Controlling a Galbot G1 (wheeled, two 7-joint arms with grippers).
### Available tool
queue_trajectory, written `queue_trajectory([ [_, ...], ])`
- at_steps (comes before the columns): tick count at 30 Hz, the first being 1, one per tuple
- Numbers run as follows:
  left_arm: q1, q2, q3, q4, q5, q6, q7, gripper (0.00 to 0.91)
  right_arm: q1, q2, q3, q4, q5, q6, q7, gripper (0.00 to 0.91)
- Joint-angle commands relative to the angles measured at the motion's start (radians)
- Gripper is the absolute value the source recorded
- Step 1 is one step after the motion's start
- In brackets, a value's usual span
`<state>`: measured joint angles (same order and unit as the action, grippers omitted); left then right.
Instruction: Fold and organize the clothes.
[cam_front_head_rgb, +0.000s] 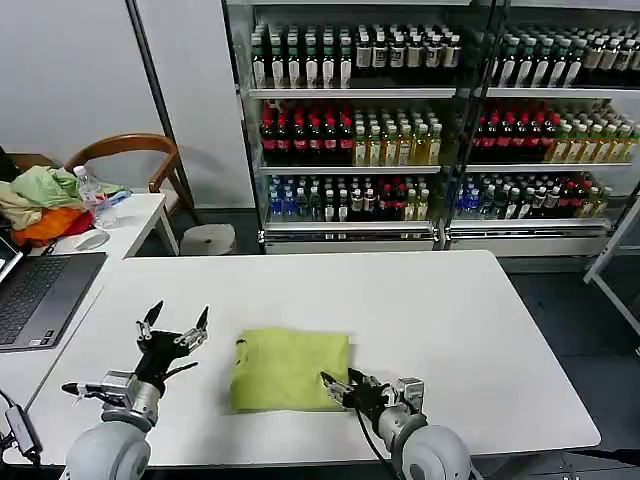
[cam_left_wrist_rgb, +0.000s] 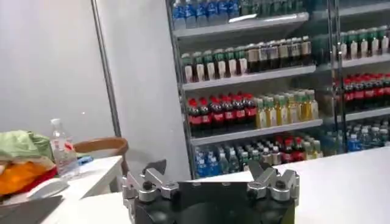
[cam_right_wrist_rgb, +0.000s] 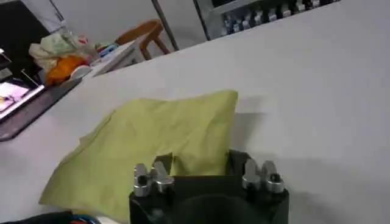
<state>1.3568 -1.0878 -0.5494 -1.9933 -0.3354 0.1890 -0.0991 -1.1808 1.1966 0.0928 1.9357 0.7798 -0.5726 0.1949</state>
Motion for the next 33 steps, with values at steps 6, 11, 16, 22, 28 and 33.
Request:
queue_trajectory([
  [6, 0.013, -0.002, -0.007, 0.013, 0.008, -0.004, -0.008, 0.907, 0.027, 0.009, -0.019, -0.039, 0.029, -0.006, -0.003, 0.000],
  [11, 0.019, 0.001, -0.009, 0.013, 0.007, -0.002, -0.010, 0.907, 0.045, 0.012, -0.018, -0.034, -0.029, -0.005, -0.005, 0.000],
  [16, 0.020, 0.007, -0.015, 0.012, 0.007, -0.002, -0.011, 0.907, 0.082, 0.010, -0.006, -0.013, -0.115, 0.014, -0.015, 0.000],
  [22, 0.022, 0.006, -0.018, 0.015, 0.007, -0.004, -0.015, 0.907, 0.087, 0.000, 0.006, 0.014, -0.279, 0.051, -0.044, 0.000],
  [28, 0.022, 0.006, -0.018, 0.017, 0.007, -0.005, -0.016, 0.907, 0.088, -0.001, 0.029, -0.007, -0.374, 0.102, -0.036, 0.000],
  [33, 0.025, 0.006, -0.017, 0.019, 0.008, -0.008, -0.016, 0.907, 0.089, -0.003, 0.056, -0.033, -0.401, 0.103, -0.046, 0.000],
])
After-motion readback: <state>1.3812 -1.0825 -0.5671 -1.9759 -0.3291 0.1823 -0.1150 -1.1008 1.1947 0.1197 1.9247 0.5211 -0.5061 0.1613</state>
